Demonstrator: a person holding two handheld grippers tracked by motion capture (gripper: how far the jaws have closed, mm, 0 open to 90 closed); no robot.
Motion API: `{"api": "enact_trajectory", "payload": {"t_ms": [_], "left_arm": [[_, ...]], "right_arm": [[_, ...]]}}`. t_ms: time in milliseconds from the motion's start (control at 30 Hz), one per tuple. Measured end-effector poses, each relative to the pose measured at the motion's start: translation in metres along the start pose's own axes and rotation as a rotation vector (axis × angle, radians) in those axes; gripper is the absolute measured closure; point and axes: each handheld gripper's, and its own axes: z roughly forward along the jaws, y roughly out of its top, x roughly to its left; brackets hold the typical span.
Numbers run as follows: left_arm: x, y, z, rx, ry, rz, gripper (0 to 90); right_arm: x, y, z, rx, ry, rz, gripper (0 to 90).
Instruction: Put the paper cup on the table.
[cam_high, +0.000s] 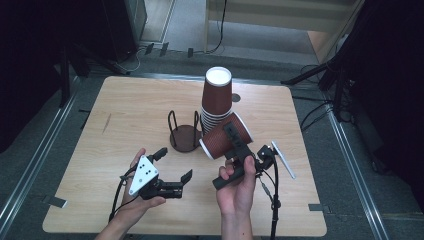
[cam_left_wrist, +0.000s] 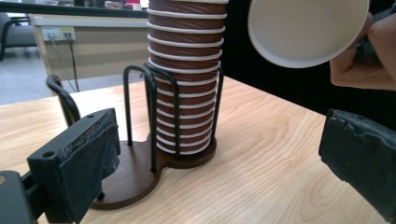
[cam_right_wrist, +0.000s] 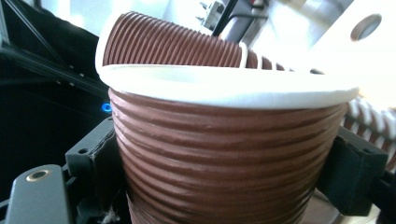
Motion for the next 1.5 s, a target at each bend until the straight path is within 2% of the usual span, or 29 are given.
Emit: {"api": "enact_trajectory", "payload": {"t_ms": [33, 67, 100, 200, 233, 267, 300, 333, 367, 467, 500, 533, 567, 600, 700, 733, 767, 900, 933, 967, 1000, 1067, 1233, 1367, 1500], "left_arm": [[0.001, 0.0, 0.0, 0.002, 0.004, -0.003, 0.0], [0.002, -0.001, -0.001, 0.003, 0.006, -0.004, 0.0], [0.003, -0.001, -0.002, 0.006, 0.009, -0.009, 0.0], [0.007, -0.001, -0.004, 0.01, 0.019, -0.016, 0.0], [0.008, -0.001, -0.004, 0.009, 0.022, -0.019, 0.0], [0.01, -0.002, -0.005, 0.009, 0.025, -0.023, 0.0], [0.012, -0.002, -0.006, 0.012, 0.029, -0.023, 0.0], [0.013, -0.002, -0.006, 0.009, 0.035, -0.03, 0.0], [0.015, -0.002, -0.007, 0.01, 0.039, -0.035, 0.0], [0.02, -0.002, -0.009, 0.012, 0.058, -0.042, 0.0], [0.021, -0.003, -0.01, 0.013, 0.063, -0.046, 0.0], [0.023, -0.003, -0.011, 0.012, 0.066, -0.051, 0.0], [0.027, -0.003, -0.012, 0.015, 0.073, -0.057, 0.0], [0.027, -0.003, -0.012, 0.015, 0.073, -0.057, 0.0], [0.034, -0.004, -0.015, 0.019, 0.086, -0.072, 0.0], [0.036, -0.005, -0.015, 0.018, 0.093, -0.077, 0.0], [0.038, -0.006, -0.016, 0.021, 0.099, -0.077, 0.0], [0.048, -0.01, -0.022, 0.033, 0.132, -0.08, 0.0], [0.052, -0.011, -0.024, 0.035, 0.14, -0.099, 0.0], [0.055, -0.011, -0.026, 0.029, 0.142, -0.125, 0.0], [0.058, -0.011, -0.028, 0.023, 0.149, -0.137, 0.0], [0.062, -0.013, -0.032, 0.025, 0.171, -0.131, 0.0], [0.076, -0.024, -0.045, 0.043, 0.231, -0.12, 0.0], [0.087, -0.032, -0.055, 0.057, 0.272, -0.113, 0.0], [0.094, -0.036, -0.065, 0.07, 0.292, -0.112, 0.0]], "right_arm": [[0.001, 0.001, 0.0, -0.007, -0.013, -0.03, 14.2], [0.003, 0.003, 0.0, -0.012, -0.034, -0.081, 14.1], [0.003, 0.003, 0.0, -0.012, -0.034, -0.081, 14.1], [0.005, 0.007, 0.0, -0.02, -0.055, -0.182, 14.0], [0.007, 0.01, -0.001, -0.018, -0.065, -0.243, 14.0], [0.007, 0.01, -0.001, -0.018, -0.065, -0.243, 13.9], [0.008, 0.011, -0.002, -0.019, -0.062, -0.268, 13.8], [0.008, 0.013, -0.002, -0.027, -0.069, -0.304, 13.9], [0.009, 0.016, -0.003, -0.031, -0.081, -0.36, 13.8], [0.008, 0.02, -0.004, -0.038, -0.094, -0.391, 13.8], [0.008, 0.024, -0.004, -0.045, -0.13, -0.43, 13.8], [0.008, 0.024, -0.004, -0.045, -0.13, -0.43, 13.8], [0.006, 0.027, -0.004, -0.052, -0.159, -0.472, 13.8], [0.006, 0.027, -0.004, -0.052, -0.159, -0.472, 13.8], [0.003, 0.032, -0.005, -0.084, -0.174, -0.529, 13.8], [0.001, 0.036, -0.007, -0.095, -0.183, -0.569, 13.6], [0.001, 0.036, -0.007, -0.095, -0.183, -0.569, 13.6], [-0.008, 0.044, -0.01, -0.118, -0.203, -0.634, 13.5], [-0.01, 0.045, -0.011, -0.125, -0.204, -0.647, 13.5], [-0.015, 0.047, -0.012, -0.144, -0.206, -0.687, 13.4], [-0.015, 0.047, -0.012, -0.144, -0.206, -0.687, 13.4], [-0.023, 0.049, -0.013, -0.164, -0.211, -0.737, 13.4], [-0.032, 0.052, -0.014, -0.175, -0.211, -0.748, 13.3], [-0.042, 0.053, -0.013, -0.2, -0.216, -0.773, 13.3], [-0.049, 0.052, -0.007, -0.205, -0.24, -0.839, 13.1]]}}
